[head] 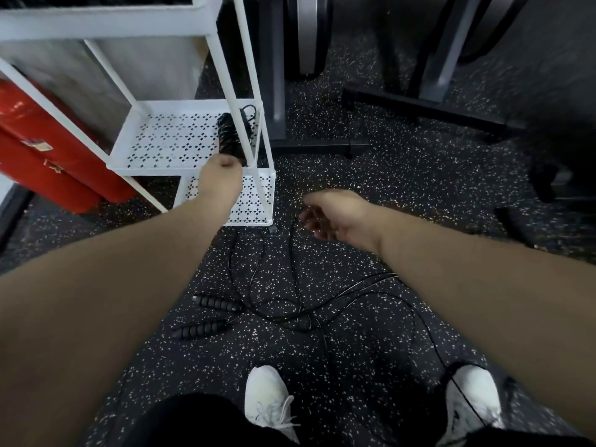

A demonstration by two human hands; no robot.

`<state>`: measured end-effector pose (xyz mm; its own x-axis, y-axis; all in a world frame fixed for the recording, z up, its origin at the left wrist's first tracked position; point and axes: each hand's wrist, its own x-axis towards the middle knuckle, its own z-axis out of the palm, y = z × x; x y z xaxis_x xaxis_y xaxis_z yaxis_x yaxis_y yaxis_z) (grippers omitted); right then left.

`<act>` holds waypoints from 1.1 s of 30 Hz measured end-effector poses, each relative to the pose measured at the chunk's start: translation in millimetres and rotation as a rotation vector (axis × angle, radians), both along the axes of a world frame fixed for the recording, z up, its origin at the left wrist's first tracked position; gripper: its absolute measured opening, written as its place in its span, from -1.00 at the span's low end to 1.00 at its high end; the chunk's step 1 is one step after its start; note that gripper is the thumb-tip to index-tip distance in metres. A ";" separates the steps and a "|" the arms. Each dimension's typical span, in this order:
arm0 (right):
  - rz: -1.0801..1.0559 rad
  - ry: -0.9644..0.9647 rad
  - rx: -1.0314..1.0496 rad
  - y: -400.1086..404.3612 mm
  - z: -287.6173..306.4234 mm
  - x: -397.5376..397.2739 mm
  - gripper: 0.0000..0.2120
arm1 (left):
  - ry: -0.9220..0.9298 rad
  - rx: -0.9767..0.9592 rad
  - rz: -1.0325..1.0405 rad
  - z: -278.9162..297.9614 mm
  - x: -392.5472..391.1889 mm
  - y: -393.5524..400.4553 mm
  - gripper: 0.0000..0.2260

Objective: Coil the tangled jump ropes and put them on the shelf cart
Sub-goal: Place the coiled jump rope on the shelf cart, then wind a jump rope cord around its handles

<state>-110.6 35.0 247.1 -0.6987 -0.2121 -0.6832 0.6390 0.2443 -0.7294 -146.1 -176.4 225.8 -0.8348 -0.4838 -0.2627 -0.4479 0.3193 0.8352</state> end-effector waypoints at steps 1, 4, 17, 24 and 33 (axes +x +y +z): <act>0.002 0.003 0.013 7.9 1.5 4.8 -0.80 | -0.028 0.045 -0.020 0.2 11.3 7.3 -0.78; -0.012 -0.003 0.031 35.3 7.0 24.8 -0.79 | -0.178 0.148 -0.149 -3.8 45.4 33.5 -0.83; -0.015 -0.076 0.214 176.9 -47.7 111.4 -0.87 | -0.632 0.142 -0.792 -60.4 149.0 174.1 -0.86; 0.087 -0.187 0.509 235.7 -132.3 147.5 -0.76 | -0.728 0.143 -0.729 -123.7 168.2 192.3 -0.90; 0.187 -0.278 0.648 232.3 -222.4 155.6 -0.66 | -0.747 -0.010 -0.734 -214.4 155.6 196.2 -0.85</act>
